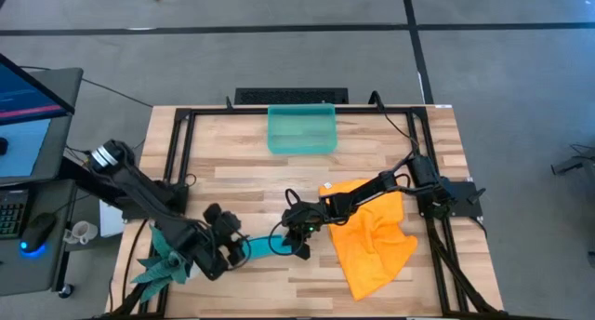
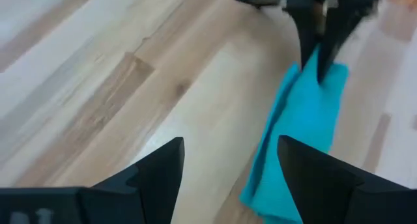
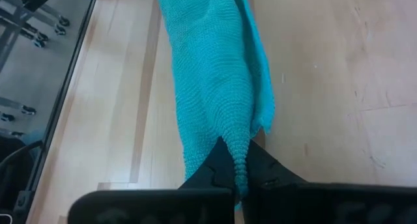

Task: Roll microfiber towels into tight, uniform cylinder then place into a basket
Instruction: Put the rolled blue microfiber cloth into the blue bin

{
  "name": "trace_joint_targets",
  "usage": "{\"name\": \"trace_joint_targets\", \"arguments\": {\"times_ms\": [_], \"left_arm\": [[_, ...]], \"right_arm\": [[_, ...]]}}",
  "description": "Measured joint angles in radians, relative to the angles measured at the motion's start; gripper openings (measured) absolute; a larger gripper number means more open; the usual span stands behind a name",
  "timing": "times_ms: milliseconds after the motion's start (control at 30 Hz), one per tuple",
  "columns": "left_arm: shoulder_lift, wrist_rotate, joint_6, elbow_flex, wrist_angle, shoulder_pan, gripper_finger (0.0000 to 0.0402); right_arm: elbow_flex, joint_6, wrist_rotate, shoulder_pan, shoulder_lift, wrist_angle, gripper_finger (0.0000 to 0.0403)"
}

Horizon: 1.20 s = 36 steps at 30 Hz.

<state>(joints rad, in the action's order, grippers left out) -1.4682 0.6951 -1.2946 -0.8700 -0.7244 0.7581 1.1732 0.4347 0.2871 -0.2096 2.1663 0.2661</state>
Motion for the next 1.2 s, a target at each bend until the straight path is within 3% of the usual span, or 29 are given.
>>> {"name": "trace_joint_targets", "arguments": {"times_ms": [200, 467, 600, 967, 1200], "left_arm": [[0.042, -0.099, -0.049, 0.123, 0.177, -0.051, 0.024], [0.086, -0.363, 0.138, 0.258, 0.544, -0.186, 0.024], [0.086, -0.504, 0.183, 0.27, 0.545, -0.242, 0.024], [0.024, -0.591, 0.217, 0.27, 0.535, -0.3, 0.024], [-0.042, -0.697, 0.23, 0.269, 0.653, -0.299, 0.024]], "right_arm": [[0.0, -0.001, 0.0, 0.0, 0.0, 0.0, 0.0018], [-0.001, -0.012, 0.0, -0.002, 0.0, 0.0, 0.0016], [-0.001, -0.013, -0.002, -0.006, 0.0, 0.0, 0.0017], [-0.002, -0.016, -0.001, -0.007, 0.0, -0.001, 0.0017], [-0.001, -0.017, 0.0, -0.008, 0.0, -0.004, 0.0018]]}}
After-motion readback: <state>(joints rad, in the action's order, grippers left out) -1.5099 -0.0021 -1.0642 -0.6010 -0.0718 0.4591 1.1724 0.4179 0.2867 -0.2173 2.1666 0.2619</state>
